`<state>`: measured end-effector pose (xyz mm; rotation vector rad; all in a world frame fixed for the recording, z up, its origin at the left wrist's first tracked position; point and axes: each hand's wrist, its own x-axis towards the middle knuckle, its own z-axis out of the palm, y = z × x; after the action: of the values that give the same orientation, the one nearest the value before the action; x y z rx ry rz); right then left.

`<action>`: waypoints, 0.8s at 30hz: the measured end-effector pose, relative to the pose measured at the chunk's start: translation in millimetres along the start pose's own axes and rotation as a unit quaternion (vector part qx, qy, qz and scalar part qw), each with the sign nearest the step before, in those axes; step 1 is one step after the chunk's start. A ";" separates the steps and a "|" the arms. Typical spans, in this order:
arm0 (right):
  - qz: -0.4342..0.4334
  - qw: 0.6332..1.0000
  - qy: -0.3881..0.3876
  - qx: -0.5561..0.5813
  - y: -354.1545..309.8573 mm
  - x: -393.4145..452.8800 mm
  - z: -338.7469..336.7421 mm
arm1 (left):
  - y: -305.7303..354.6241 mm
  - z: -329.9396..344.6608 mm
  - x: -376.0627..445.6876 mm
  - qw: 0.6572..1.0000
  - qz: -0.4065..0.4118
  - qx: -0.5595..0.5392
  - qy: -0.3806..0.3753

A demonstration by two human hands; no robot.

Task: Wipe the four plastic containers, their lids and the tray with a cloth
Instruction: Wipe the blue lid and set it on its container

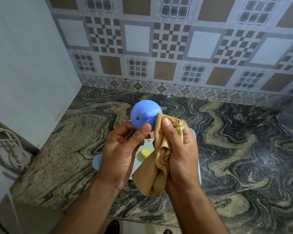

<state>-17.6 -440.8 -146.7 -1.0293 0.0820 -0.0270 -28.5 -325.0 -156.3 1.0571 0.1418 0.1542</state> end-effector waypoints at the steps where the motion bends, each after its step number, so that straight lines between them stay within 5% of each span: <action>1: -0.017 1.000 0.005 -0.014 1.0 -0.8 -0.2 | 1.3 2.4 -1.3 1.000 -0.003 -0.026 -0.005; 10: -0.211 0.966 0.038 -0.143 -14.6 -2.5 -0.2 | -3.4 6.3 -3.2 0.999 0.034 -0.011 0.006; 20: -0.229 0.937 -0.002 -0.264 -24.5 23.3 -9.0 | 12.0 -12.7 -4.4 0.990 0.019 0.075 -0.118; 24: -0.201 0.954 0.017 -0.221 -33.3 35.3 -8.1 | 11.5 -15.0 -2.1 0.993 -0.025 0.030 -0.110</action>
<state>17.5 -467.0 -124.2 -1.4802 -0.0979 -0.4136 -34.1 -307.0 -153.4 1.1213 -0.0277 -0.0127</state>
